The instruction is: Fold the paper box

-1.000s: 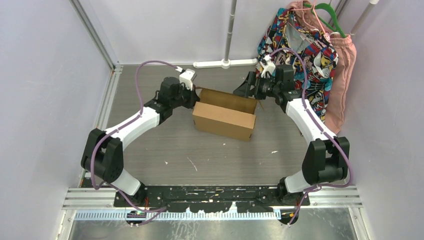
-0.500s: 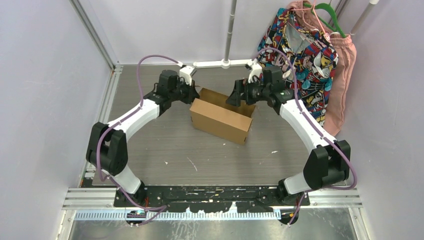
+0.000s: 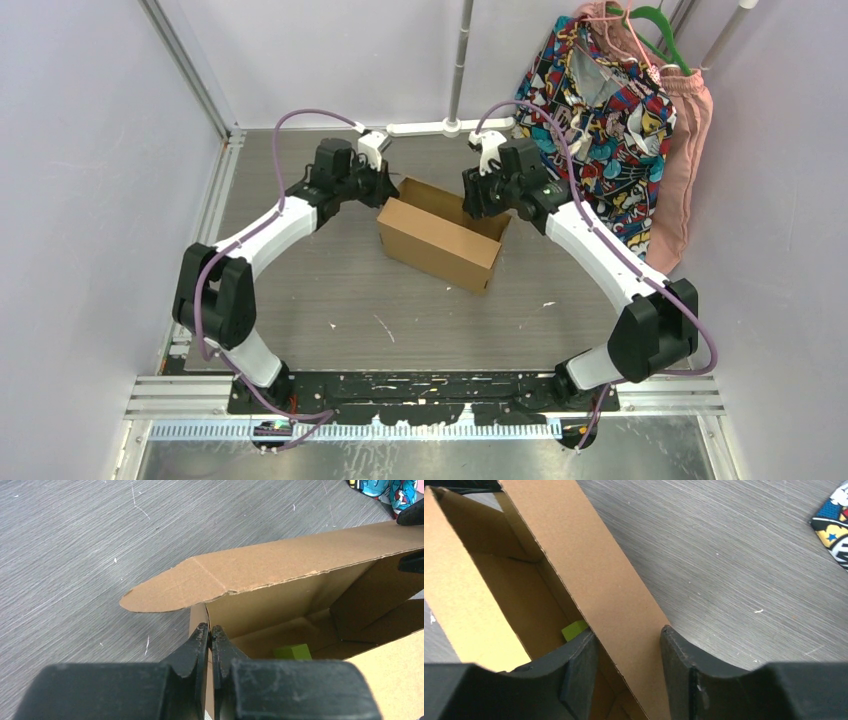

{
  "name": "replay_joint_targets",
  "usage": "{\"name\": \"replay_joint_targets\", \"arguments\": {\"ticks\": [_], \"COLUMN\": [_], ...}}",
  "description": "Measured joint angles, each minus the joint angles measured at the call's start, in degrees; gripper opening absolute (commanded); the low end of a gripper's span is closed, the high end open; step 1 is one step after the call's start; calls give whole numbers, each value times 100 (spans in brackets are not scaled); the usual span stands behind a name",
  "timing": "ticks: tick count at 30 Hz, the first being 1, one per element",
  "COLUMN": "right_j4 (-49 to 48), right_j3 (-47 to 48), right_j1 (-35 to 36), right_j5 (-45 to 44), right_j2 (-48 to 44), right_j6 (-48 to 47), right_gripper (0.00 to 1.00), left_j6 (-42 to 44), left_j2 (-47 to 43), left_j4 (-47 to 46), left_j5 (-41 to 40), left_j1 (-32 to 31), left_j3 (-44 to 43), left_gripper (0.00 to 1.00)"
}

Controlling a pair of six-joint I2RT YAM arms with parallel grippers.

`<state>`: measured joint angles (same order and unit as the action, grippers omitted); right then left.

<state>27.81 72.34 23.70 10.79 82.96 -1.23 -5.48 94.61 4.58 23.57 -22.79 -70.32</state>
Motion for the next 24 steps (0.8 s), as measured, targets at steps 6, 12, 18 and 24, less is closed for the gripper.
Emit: {"name": "replay_joint_targets", "arguments": {"ticks": [6,12,18,24], "right_j4": [-9,98,151,216], "right_j3": [26,26,26,22], "right_j1": [133,291,396,507], "right_j5": [-439,-627,-730,-824], "right_j2": [-11,-13,-55,-118], "right_j6": [-177,-269,-297,-297], "right_gripper": [28,23,22,21], "left_j6": [-7,-48,-151,-216], "left_j2": [127,173,170,170], "left_j4": [9,52,70,66], "left_j5": [4,-68,-157,-210], "left_j1": [9,57,81,96], "left_j3": [-125,-160,-160,-160], "left_gripper": [15,24,25,19]}}
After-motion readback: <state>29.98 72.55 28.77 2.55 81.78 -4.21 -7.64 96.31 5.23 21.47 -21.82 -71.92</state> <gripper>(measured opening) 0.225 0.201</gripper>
